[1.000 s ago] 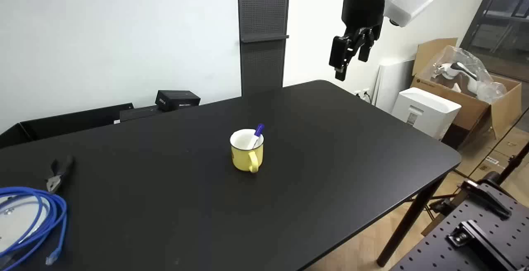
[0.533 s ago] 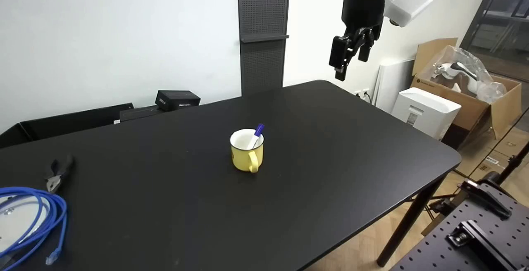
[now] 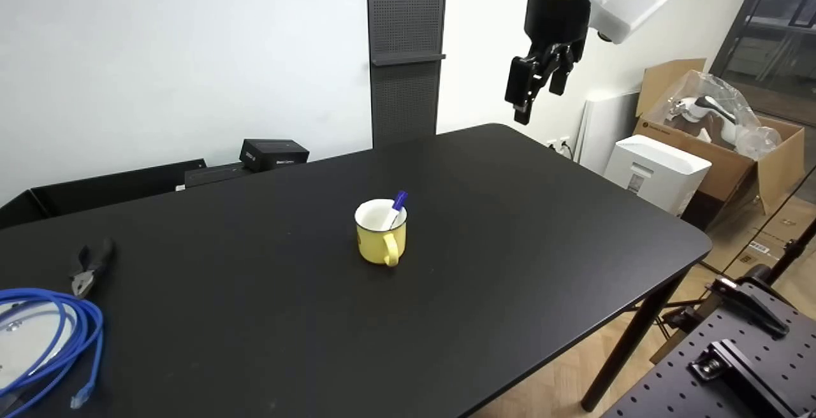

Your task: Remove the marker from the mug cup and place it on the table

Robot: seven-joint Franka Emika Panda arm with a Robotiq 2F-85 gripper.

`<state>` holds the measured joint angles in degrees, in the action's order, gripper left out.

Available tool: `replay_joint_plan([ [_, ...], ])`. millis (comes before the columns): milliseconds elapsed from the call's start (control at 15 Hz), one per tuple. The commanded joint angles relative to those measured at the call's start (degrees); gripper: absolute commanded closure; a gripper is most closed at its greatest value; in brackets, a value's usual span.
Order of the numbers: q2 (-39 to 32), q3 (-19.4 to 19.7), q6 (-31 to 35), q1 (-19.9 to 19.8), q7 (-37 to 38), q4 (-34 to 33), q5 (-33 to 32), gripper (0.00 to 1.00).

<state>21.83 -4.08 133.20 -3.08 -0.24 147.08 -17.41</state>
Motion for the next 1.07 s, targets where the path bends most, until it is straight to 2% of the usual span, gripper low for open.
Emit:
replay_joint_plan([
  [0, -5.0, 0.5, 5.5, 0.8, -1.2, -1.9, -1.7, 0.00],
  [200, -10.3, 0.7, 11.7, 2.9, -5.7, -3.5, 0.4, 0.00],
  [533, -19.9, 0.4, 19.0, 8.7, -17.7, -7.3, 11.2, 0.00],
  [733, -24.9, -0.8, 20.3, 10.2, -25.9, -10.9, 17.7, 0.00],
  [1000, -30.0, -3.5, 18.2, 8.9, -35.2, -15.8, 24.6, 0.00],
])
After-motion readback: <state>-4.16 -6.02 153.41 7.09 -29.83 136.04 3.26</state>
